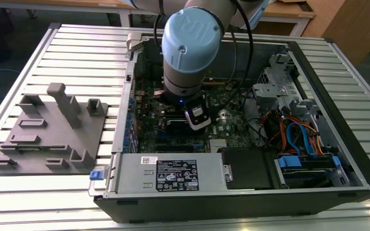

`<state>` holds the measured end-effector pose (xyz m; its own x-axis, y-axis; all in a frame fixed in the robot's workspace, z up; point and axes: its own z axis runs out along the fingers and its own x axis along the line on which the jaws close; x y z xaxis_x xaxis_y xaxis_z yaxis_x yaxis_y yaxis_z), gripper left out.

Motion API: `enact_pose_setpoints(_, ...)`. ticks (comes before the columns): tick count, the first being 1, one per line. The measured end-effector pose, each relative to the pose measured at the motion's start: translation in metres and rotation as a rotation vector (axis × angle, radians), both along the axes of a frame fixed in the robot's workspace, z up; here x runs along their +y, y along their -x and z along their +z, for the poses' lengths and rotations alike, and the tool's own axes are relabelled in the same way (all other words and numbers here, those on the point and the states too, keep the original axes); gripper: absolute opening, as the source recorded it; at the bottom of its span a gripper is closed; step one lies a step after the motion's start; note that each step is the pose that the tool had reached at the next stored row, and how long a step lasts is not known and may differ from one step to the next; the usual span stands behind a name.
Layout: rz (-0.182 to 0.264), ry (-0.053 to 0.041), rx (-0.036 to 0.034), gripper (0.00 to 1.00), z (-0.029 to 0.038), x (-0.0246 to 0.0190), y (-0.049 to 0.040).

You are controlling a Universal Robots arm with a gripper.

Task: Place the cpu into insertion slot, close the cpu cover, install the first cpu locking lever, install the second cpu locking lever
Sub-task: 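Install the second cpu locking lever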

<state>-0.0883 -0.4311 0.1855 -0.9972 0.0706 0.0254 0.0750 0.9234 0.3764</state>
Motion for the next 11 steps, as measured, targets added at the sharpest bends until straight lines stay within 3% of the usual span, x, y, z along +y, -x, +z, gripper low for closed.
enact_pose_setpoints(11,0.0,0.0,0.0001,0.1,0.012,0.0,0.0007)
